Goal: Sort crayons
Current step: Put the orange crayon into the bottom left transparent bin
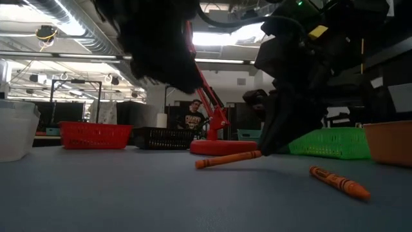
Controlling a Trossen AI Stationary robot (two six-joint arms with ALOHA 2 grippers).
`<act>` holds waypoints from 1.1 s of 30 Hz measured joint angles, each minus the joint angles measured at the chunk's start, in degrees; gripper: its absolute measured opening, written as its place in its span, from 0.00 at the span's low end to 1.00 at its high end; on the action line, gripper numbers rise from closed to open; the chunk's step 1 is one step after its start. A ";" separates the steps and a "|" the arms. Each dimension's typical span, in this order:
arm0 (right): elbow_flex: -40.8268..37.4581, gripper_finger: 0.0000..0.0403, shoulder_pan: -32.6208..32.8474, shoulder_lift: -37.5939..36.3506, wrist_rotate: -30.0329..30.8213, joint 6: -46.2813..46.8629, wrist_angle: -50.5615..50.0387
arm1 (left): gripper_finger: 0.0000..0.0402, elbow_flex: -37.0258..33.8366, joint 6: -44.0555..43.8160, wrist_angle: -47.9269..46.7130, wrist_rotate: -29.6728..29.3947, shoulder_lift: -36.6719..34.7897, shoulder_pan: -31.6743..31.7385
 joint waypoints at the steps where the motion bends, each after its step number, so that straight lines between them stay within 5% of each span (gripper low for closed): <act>1: 0.00 0.01 0.00 0.00 0.00 -0.02 0.06 | 0.33 0.00 0.00 0.54 0.01 0.76 0.23; 8: 0.00 0.01 0.00 -0.04 0.00 -0.01 0.92 | 0.44 0.00 0.04 4.56 -0.19 6.27 1.70; 23: 0.02 0.01 0.07 -0.04 0.00 -0.02 0.90 | 0.44 0.03 0.50 15.71 -0.36 15.68 2.66; 33: 0.02 0.01 0.07 -0.04 0.02 -0.02 1.01 | 0.27 0.09 1.95 15.70 -1.82 16.00 2.63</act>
